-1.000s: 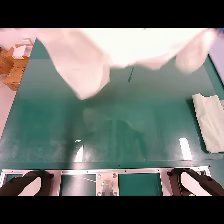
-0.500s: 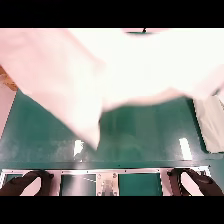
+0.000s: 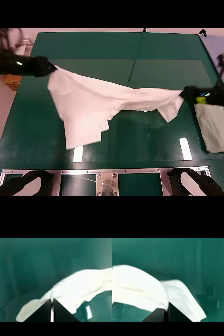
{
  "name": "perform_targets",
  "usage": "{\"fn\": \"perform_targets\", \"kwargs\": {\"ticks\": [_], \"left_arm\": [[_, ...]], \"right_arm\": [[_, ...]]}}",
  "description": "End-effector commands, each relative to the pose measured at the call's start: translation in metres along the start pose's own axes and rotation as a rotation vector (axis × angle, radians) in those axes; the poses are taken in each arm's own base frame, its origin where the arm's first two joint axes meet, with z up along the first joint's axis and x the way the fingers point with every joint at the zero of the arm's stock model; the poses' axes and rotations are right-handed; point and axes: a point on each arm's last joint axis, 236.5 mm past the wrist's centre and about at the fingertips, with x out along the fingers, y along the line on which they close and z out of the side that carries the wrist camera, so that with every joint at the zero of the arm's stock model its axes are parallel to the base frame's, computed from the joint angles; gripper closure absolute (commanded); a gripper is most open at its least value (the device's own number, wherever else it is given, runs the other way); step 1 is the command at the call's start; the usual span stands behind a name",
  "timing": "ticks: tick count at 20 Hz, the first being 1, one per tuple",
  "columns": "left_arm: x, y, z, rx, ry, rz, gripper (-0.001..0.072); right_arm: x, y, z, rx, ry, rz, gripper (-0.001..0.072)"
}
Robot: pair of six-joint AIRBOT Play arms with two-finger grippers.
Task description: Fold the shirts.
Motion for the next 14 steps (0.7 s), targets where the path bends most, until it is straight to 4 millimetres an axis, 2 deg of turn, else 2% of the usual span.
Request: {"fn": "perform_targets", "kwargs": {"ticks": [1, 2, 4, 5, 6, 7, 8, 9, 10, 12, 14], "left_arm": [[0.108, 0.067, -0.037, -0.143, 0.092, -0.013, 0.0682], [0.132, 0.077, -0.039, -0.178, 0.124, -0.034, 0.0682], [0.158, 0.091, -0.036, -0.202, 0.168, -0.049, 0.0679], [0.158, 0.093, -0.029, -0.214, 0.177, -0.057, 0.0380], [0.149, 0.098, -0.020, -0.243, 0.177, -0.051, 0.0048], [0.134, 0.102, -0.012, -0.270, 0.190, -0.053, 0.0036], [0.113, 0.107, -0.009, -0.301, 0.223, -0.059, 0.0036], [0.092, 0.111, -0.010, -0.339, 0.265, -0.073, 0.0036], [0.069, 0.115, -0.016, -0.385, 0.319, -0.090, 0.0035], [0.032, 0.120, -0.039, -0.480, 0.424, -0.101, 0.0037], [0.005, 0.126, -0.070, -0.517, 0.485, -0.044, 0.0114]], "right_arm": [[0.083, -0.050, -0.059, 0.148, 0.115, -0.066, 0.0698], [0.096, -0.053, -0.060, 0.168, 0.152, -0.065, 0.0698], [0.114, -0.055, -0.047, 0.187, 0.191, -0.057, 0.0698], [0.117, -0.054, -0.036, 0.183, 0.194, -0.050, 0.0697], [0.117, -0.052, -0.024, 0.175, 0.187, -0.043, 0.0696], [0.112, -0.051, -0.008, 0.171, 0.162, -0.038, 0.0667], [0.105, -0.051, 0.008, 0.169, 0.137, -0.033, 0.0524], [0.095, -0.052, 0.023, 0.170, 0.119, -0.028, 0.0350], [0.084, -0.054, 0.032, 0.179, 0.121, -0.023, 0.0288], [0.064, -0.059, 0.041, 0.194, 0.143, -0.012, 0.0281], [0.052, -0.064, 0.037, 0.204, 0.152, -0.014, 0.0282]]}}
